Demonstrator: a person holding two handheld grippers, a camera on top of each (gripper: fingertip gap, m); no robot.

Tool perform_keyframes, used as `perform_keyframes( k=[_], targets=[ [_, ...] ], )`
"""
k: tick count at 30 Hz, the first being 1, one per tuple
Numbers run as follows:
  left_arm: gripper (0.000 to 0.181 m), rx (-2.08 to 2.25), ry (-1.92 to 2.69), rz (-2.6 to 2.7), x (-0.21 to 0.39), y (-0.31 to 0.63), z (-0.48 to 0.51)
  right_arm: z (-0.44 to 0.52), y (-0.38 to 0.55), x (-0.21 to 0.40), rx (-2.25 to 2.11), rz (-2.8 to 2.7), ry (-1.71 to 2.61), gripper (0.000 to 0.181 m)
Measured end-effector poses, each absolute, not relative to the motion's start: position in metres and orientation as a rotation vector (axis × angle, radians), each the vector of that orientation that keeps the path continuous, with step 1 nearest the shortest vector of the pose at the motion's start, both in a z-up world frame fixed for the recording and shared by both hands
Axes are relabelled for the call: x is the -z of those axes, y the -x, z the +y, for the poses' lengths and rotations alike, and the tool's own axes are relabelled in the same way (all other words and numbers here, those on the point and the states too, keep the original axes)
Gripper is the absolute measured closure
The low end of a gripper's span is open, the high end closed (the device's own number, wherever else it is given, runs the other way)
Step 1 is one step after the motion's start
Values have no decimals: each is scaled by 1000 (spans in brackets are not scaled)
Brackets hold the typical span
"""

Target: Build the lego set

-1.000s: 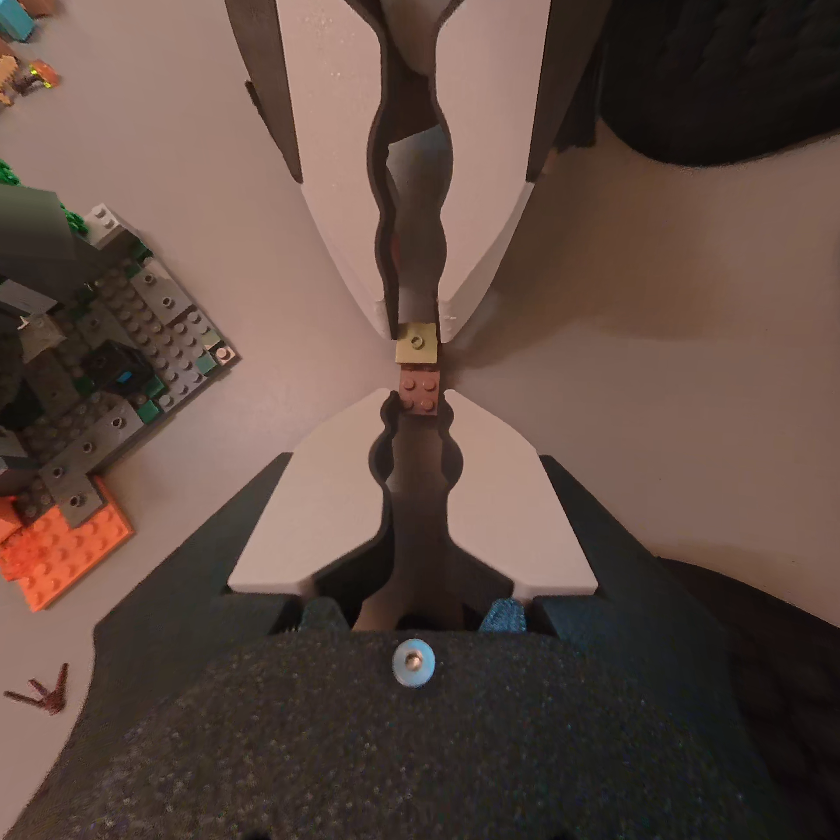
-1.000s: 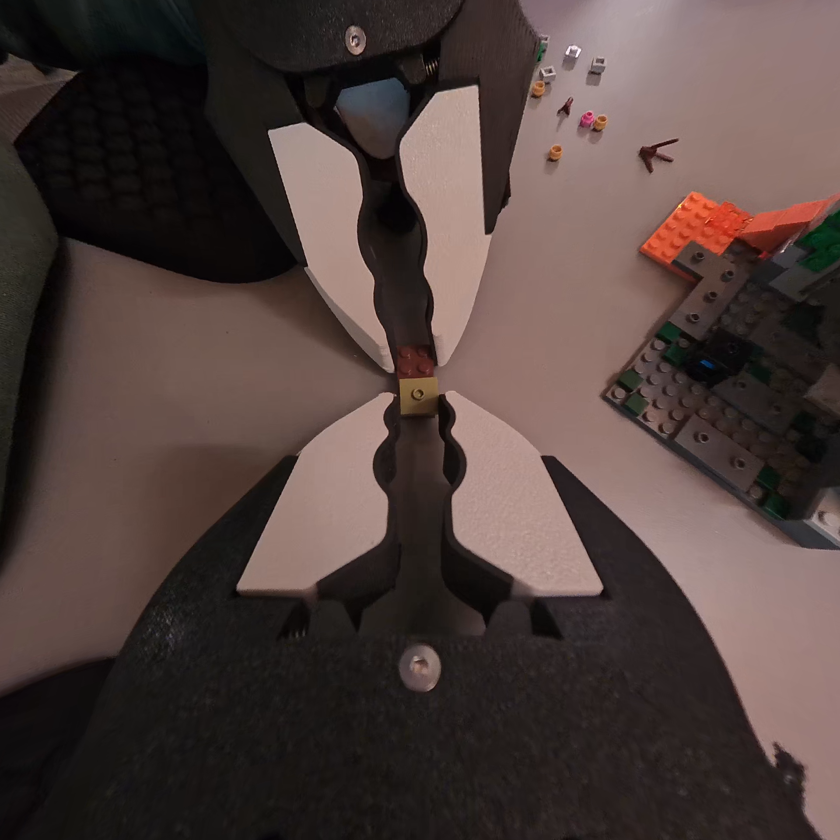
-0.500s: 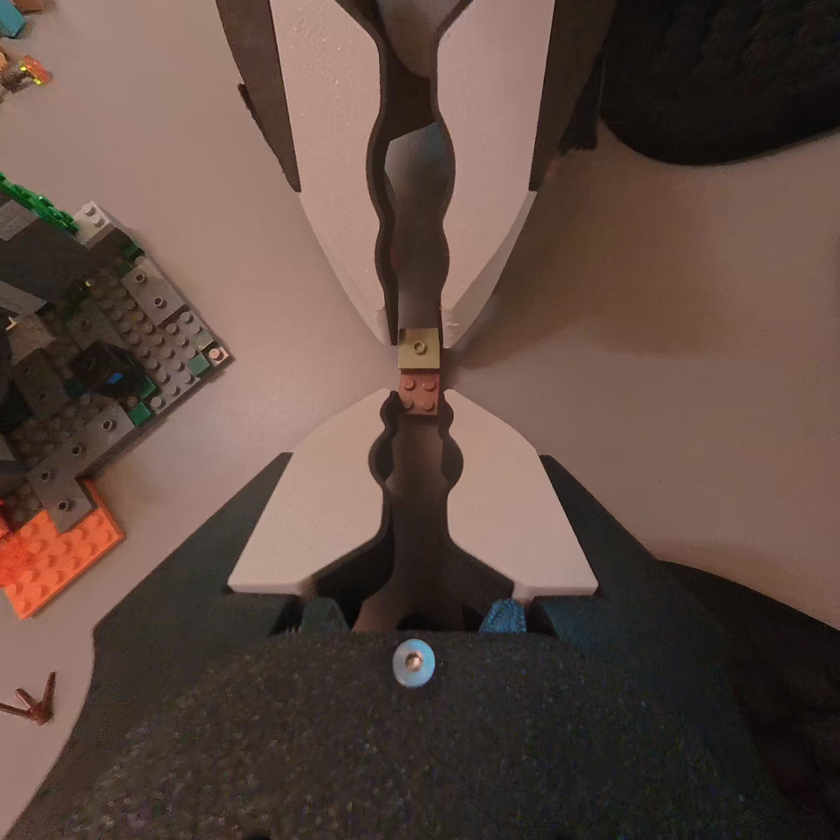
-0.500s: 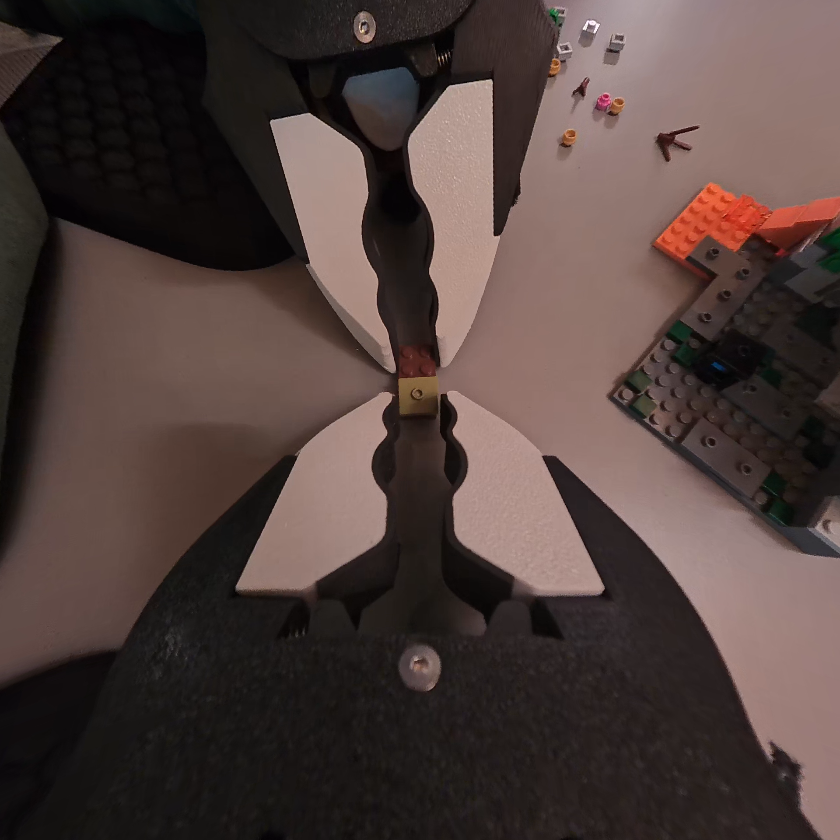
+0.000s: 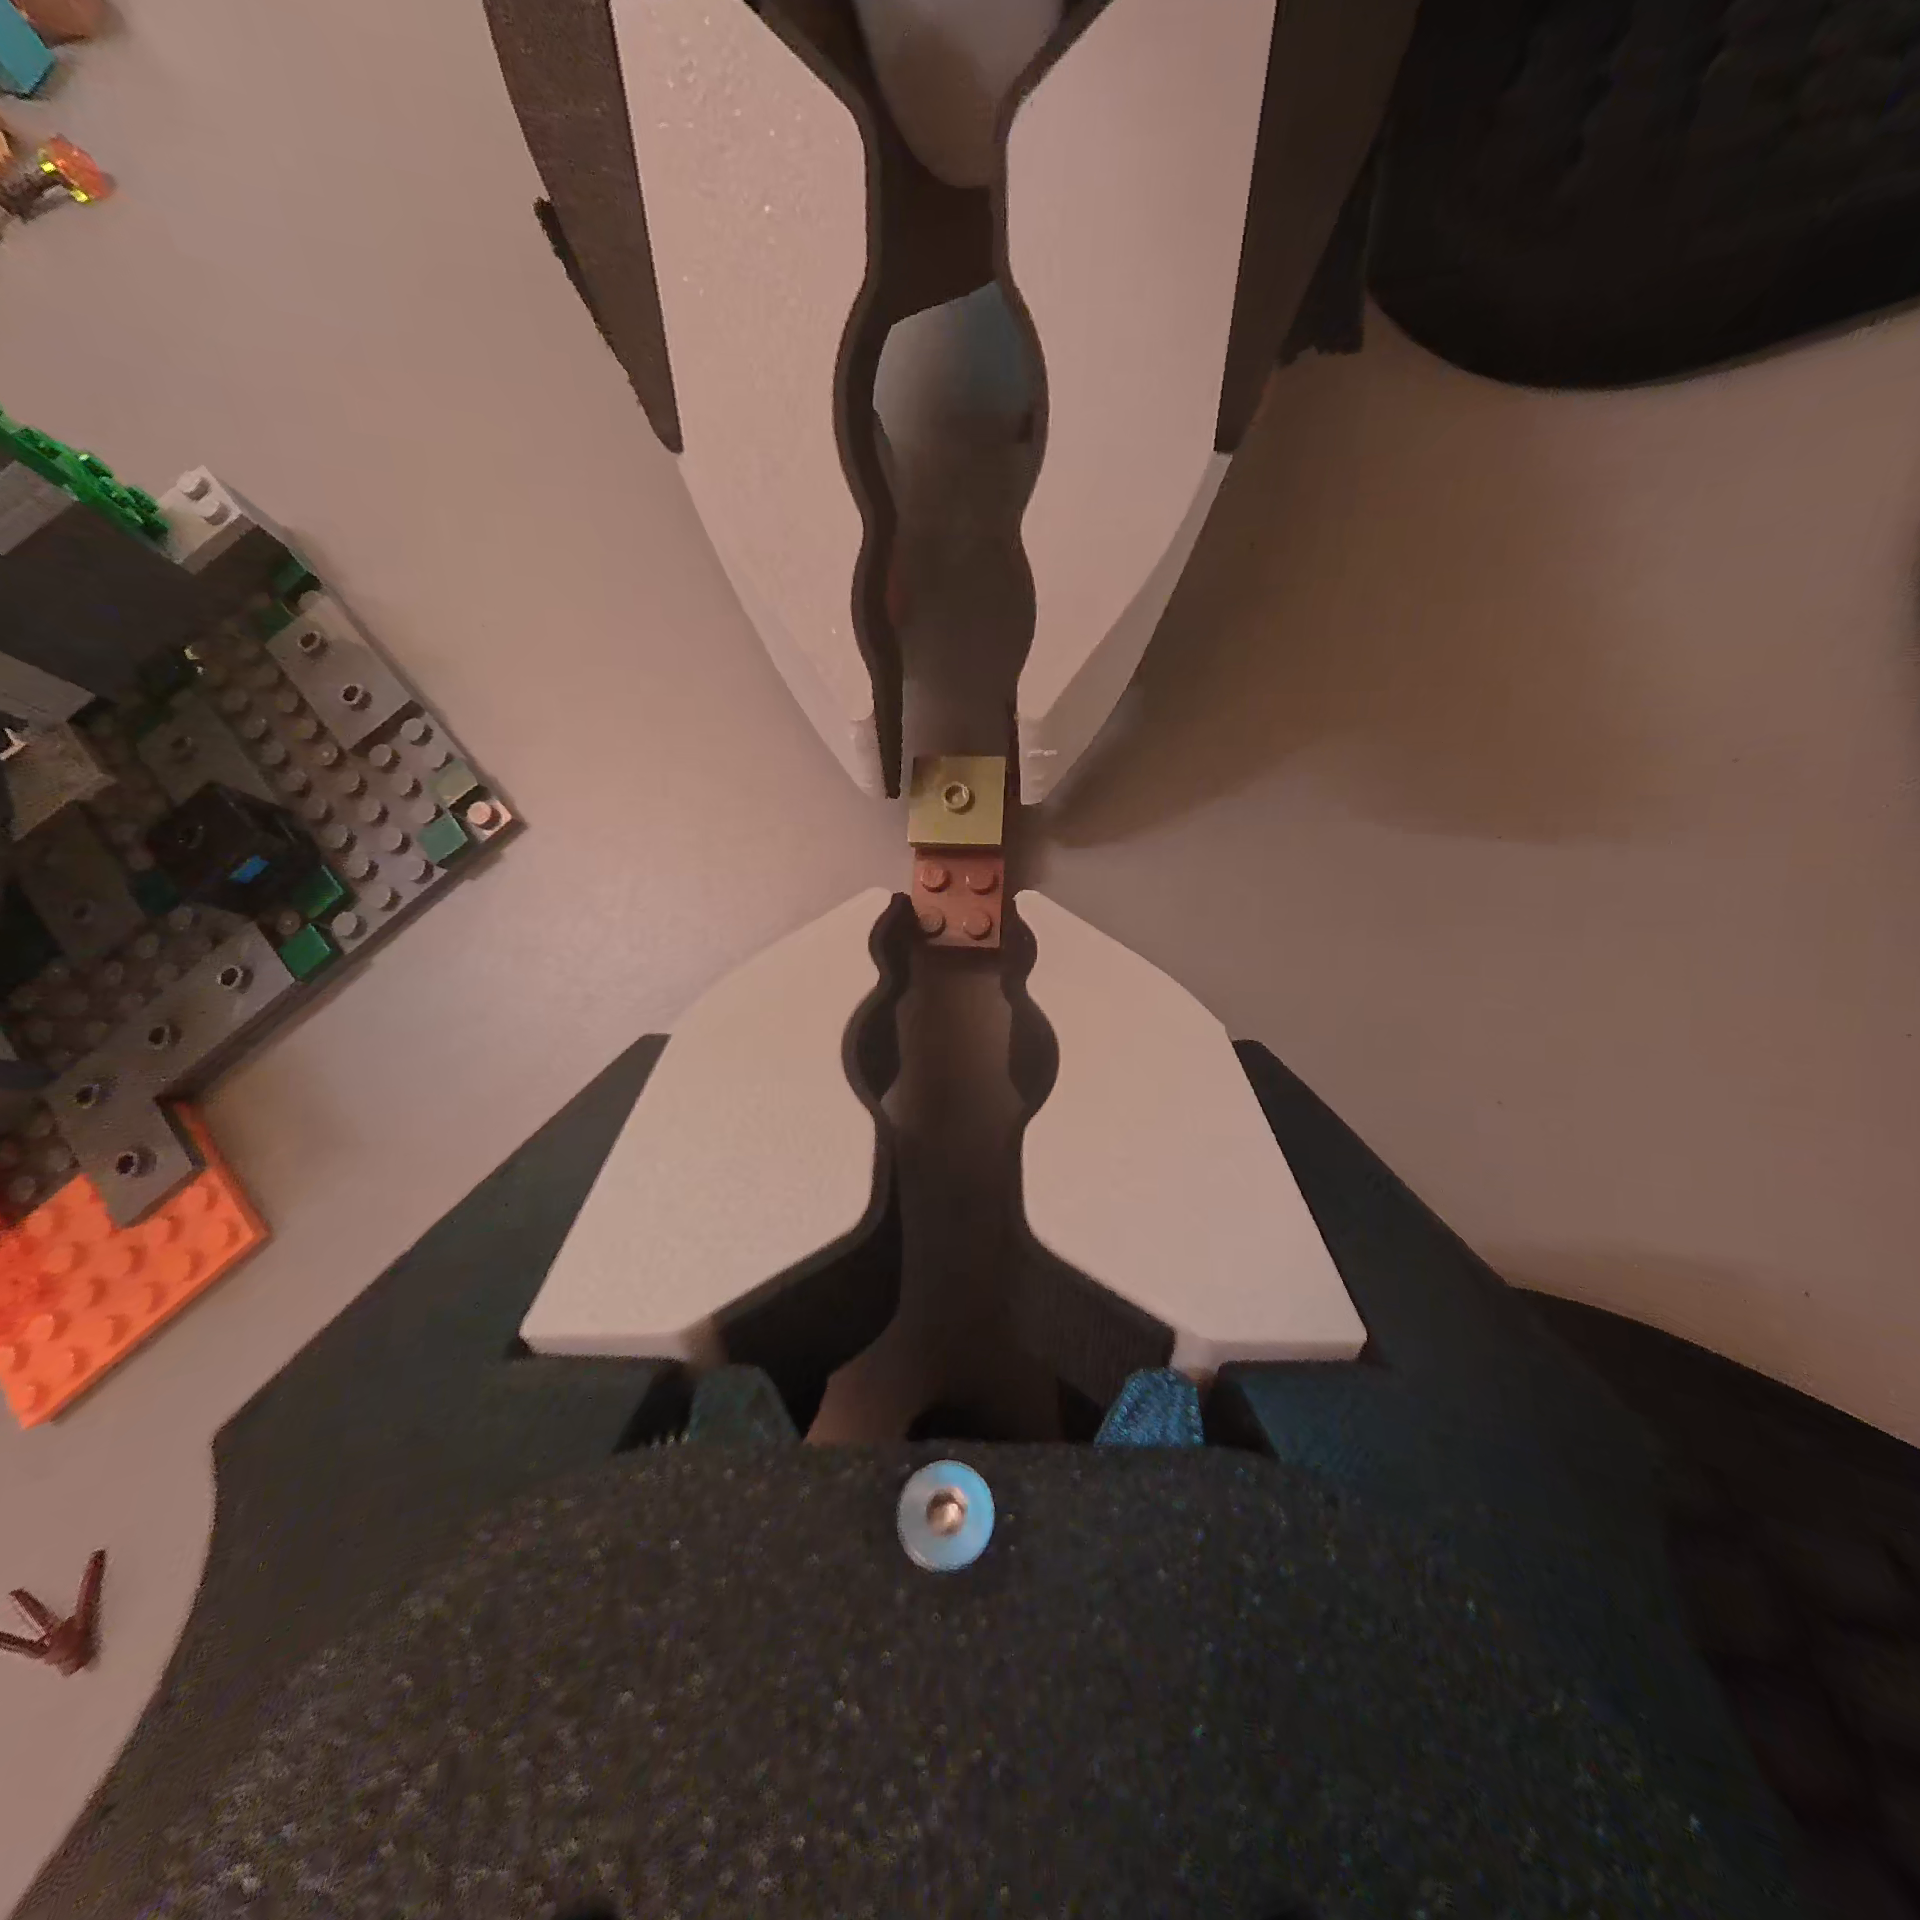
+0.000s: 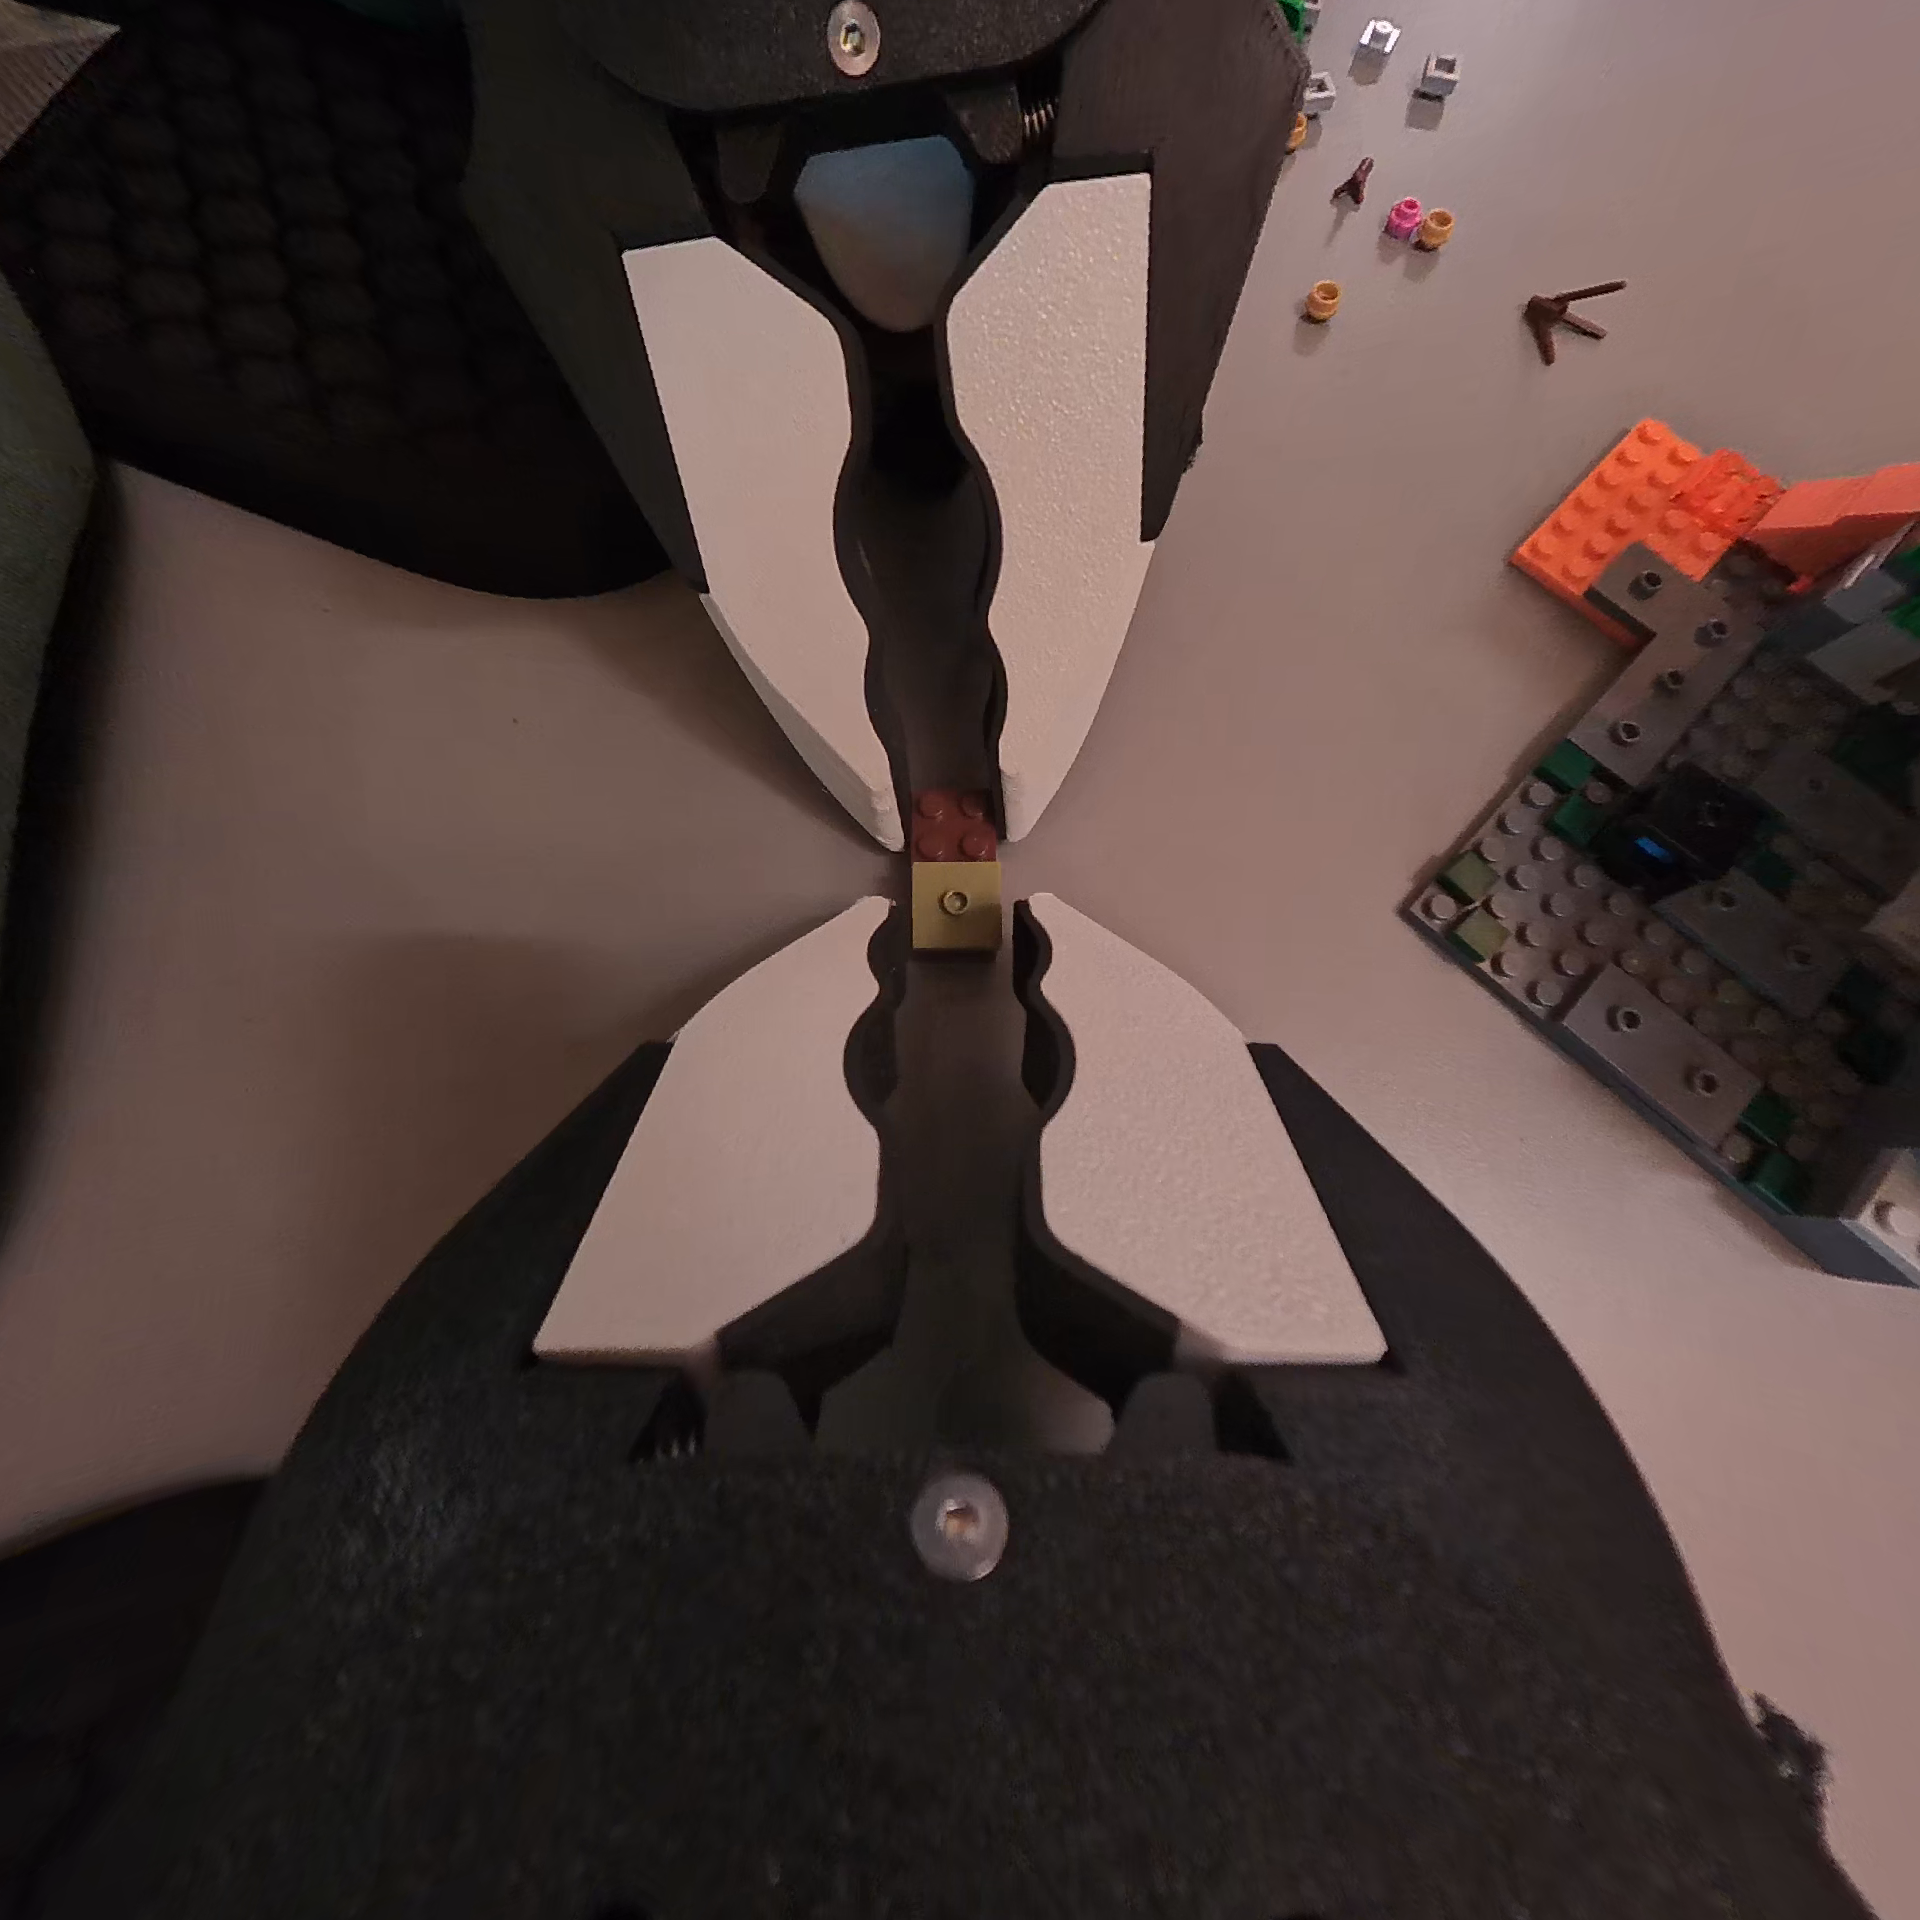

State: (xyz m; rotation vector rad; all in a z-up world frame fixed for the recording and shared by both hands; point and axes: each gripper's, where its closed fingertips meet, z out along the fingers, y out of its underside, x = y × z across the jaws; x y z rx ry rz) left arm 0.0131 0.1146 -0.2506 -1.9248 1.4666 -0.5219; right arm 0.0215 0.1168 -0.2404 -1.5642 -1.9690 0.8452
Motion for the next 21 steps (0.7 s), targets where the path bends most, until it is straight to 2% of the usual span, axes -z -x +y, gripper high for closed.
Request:
perform_keyframes(
  k=[13, 21],
  targets=[
    [165, 561, 1920, 1445, 249, -13, 114, 113, -25, 220, -913, -1913, 1462, 151],
    [165, 614, 1891, 1466, 228, -14, 113, 110, -39, 208, -616, -1912, 1102, 143]
  ],
)
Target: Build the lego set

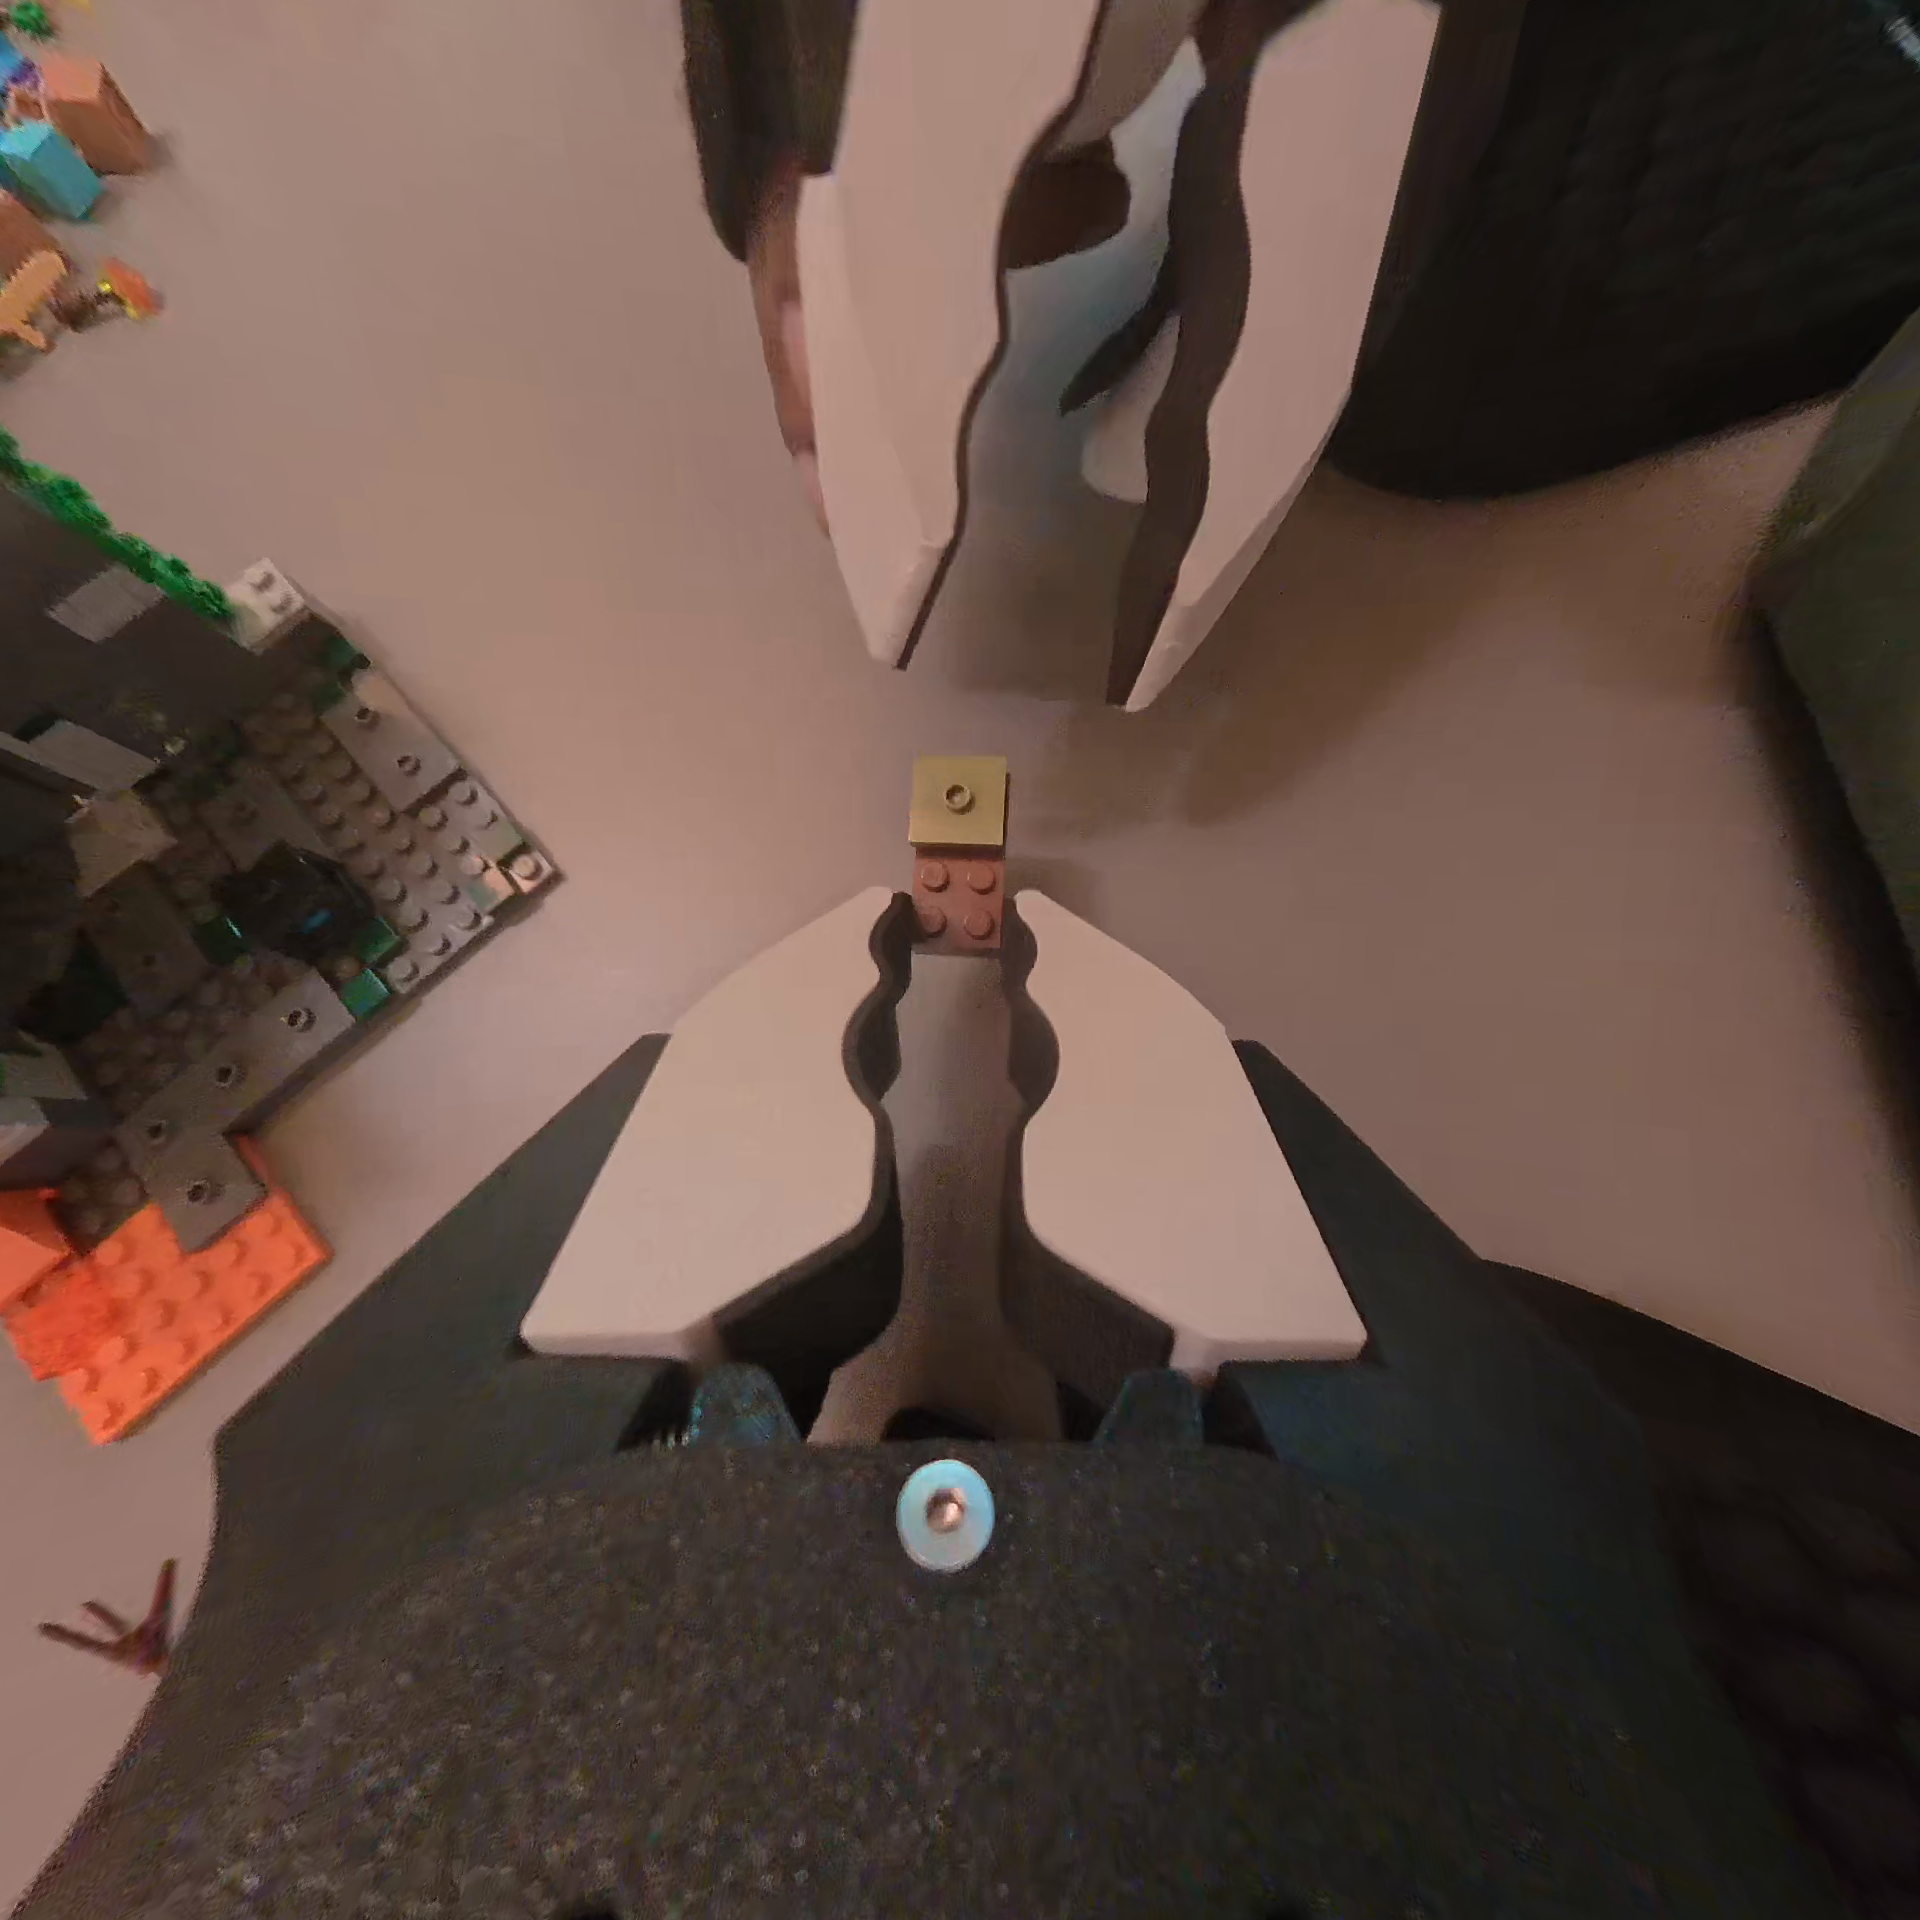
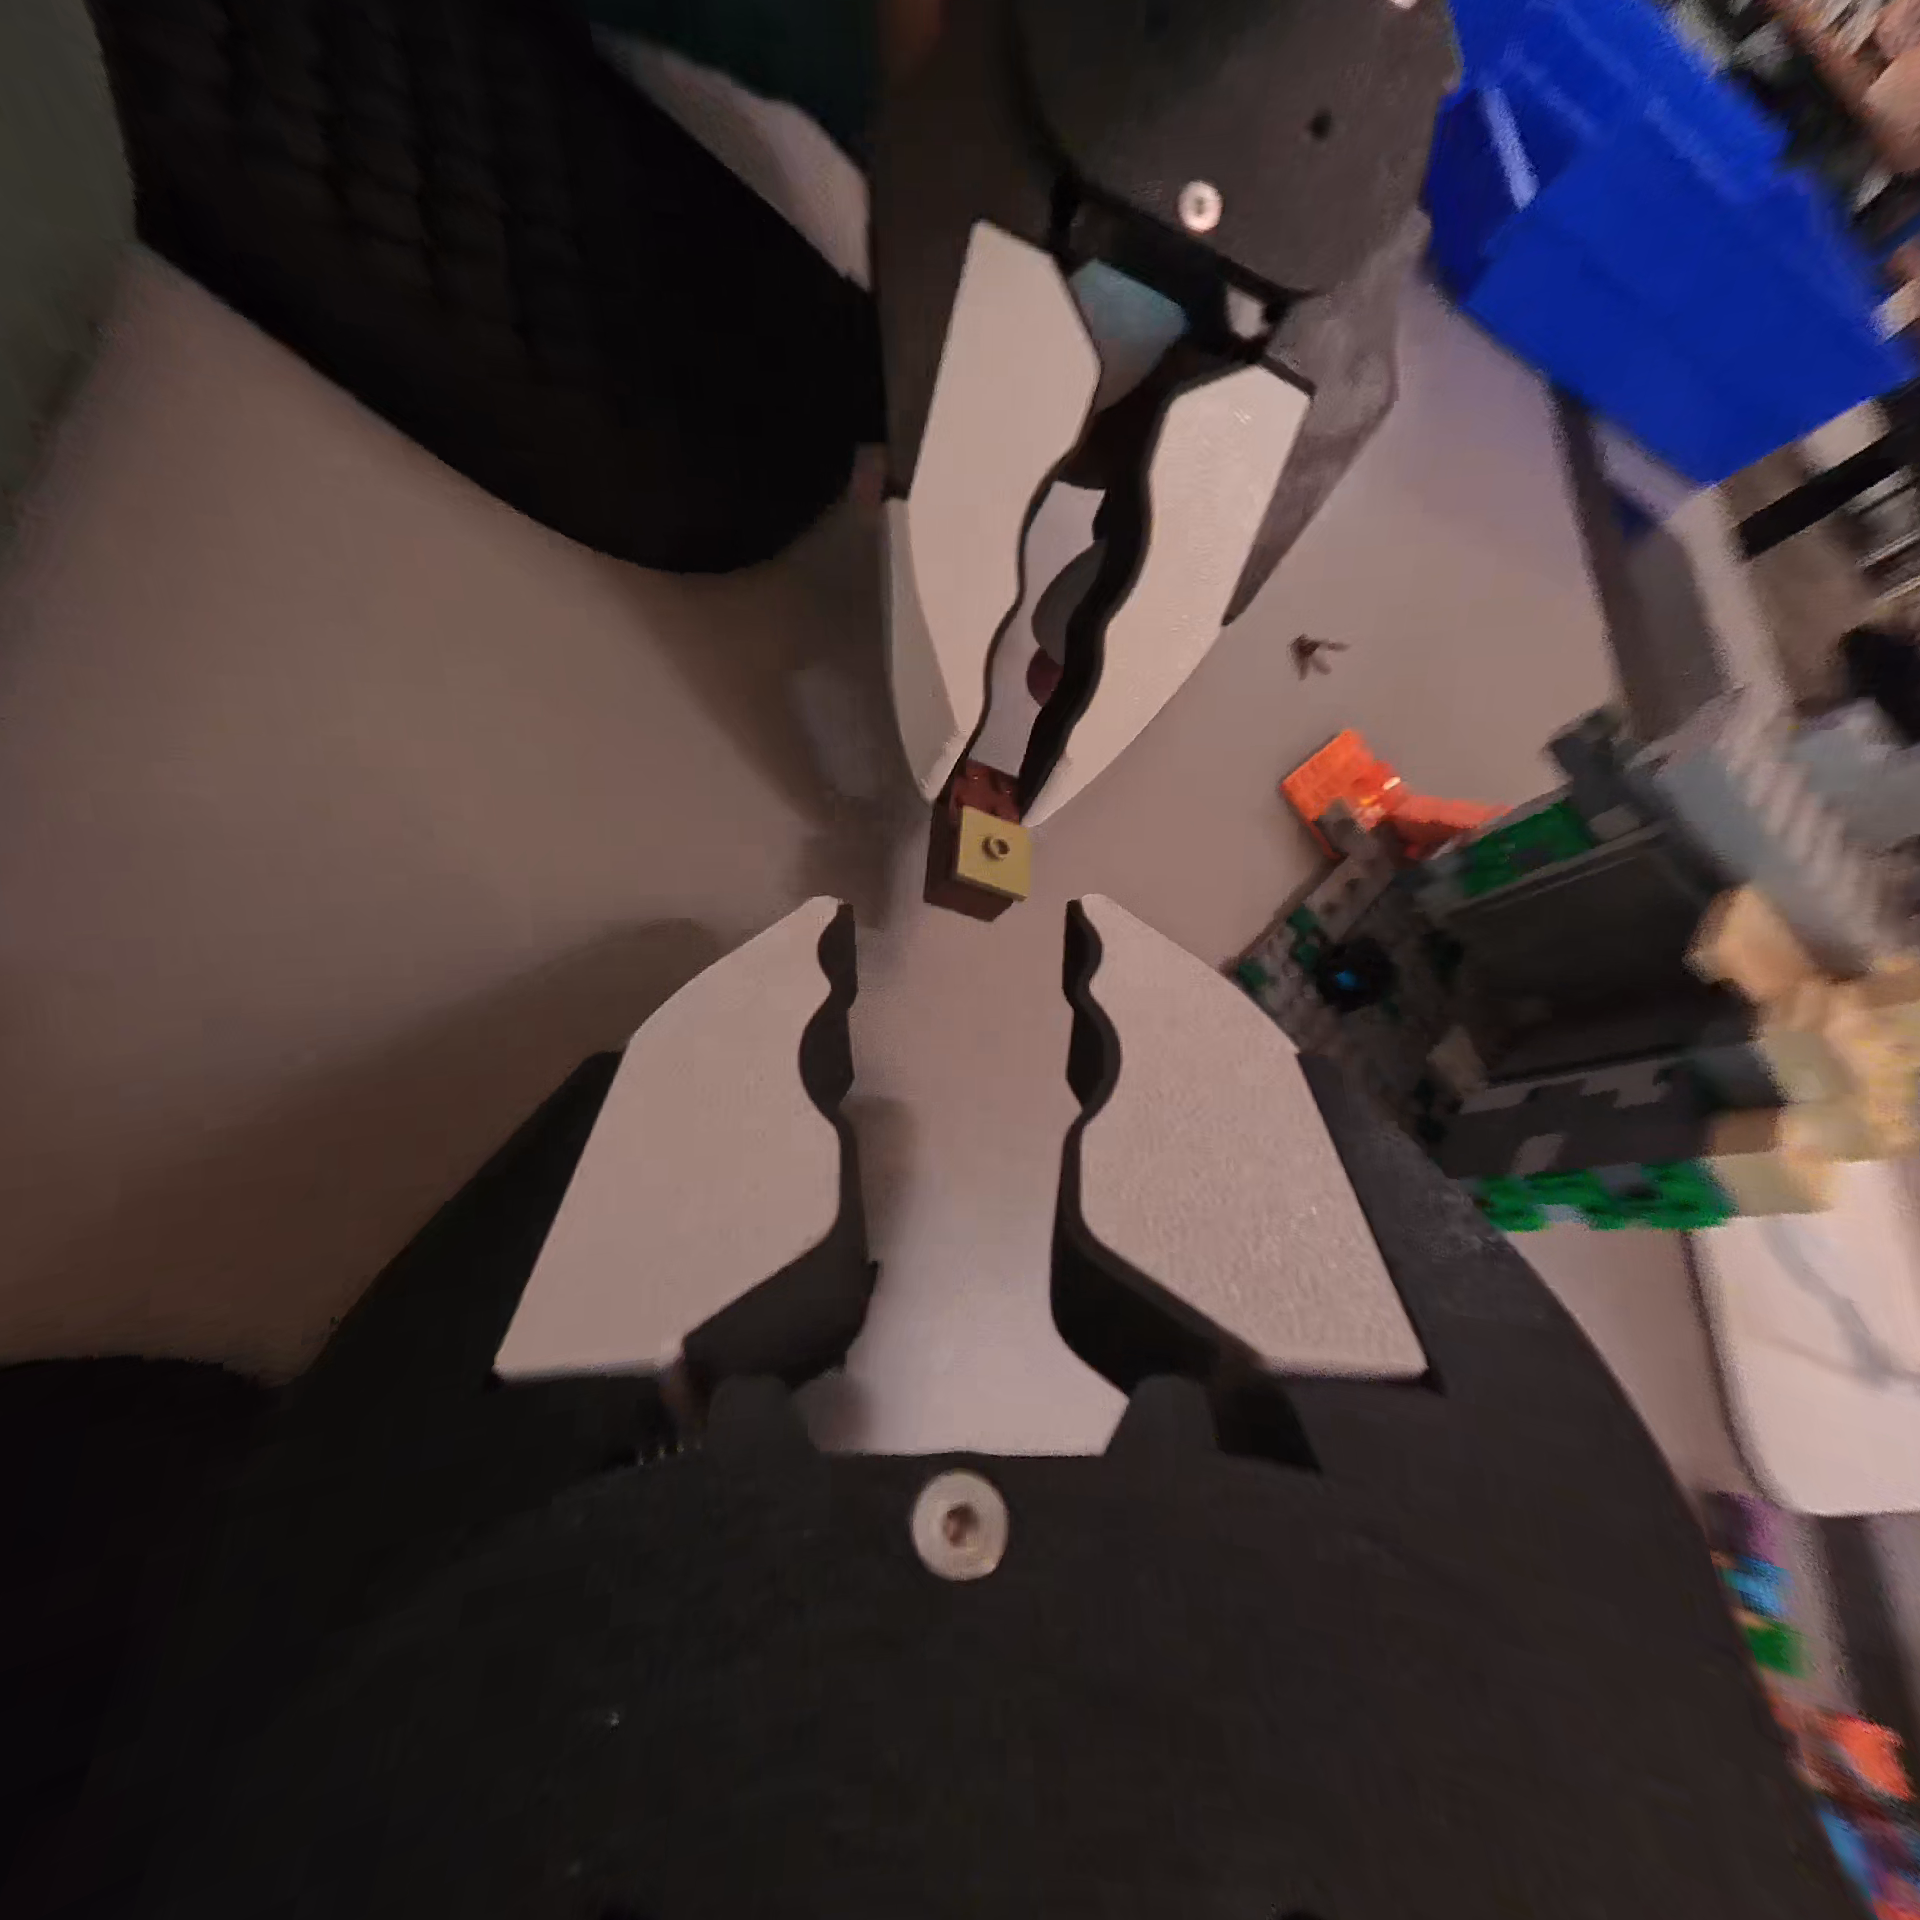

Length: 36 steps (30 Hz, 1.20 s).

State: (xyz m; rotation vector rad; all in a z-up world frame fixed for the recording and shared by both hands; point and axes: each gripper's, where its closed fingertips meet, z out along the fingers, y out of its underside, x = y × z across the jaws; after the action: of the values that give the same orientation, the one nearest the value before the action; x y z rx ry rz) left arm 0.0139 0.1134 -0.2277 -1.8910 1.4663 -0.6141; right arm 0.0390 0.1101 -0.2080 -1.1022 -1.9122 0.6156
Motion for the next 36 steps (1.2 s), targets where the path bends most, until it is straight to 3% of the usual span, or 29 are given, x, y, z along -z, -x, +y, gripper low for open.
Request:
perform_keyframes(
  k=[14, 28, 36],
  targets=[
    [165, 745, 1798, 1593, 134, -26, 93, 89, -33, 131, -219, -1777, 529, 138],
    [165, 809, 1847, 1629, 102, -38, 72, 73, -38, 97, -105, -1668, 378, 163],
    [165, 1030, 1931, 1517, 90, -44, 62, 66, -43, 86, -96, -1652, 370, 165]
  ],
)
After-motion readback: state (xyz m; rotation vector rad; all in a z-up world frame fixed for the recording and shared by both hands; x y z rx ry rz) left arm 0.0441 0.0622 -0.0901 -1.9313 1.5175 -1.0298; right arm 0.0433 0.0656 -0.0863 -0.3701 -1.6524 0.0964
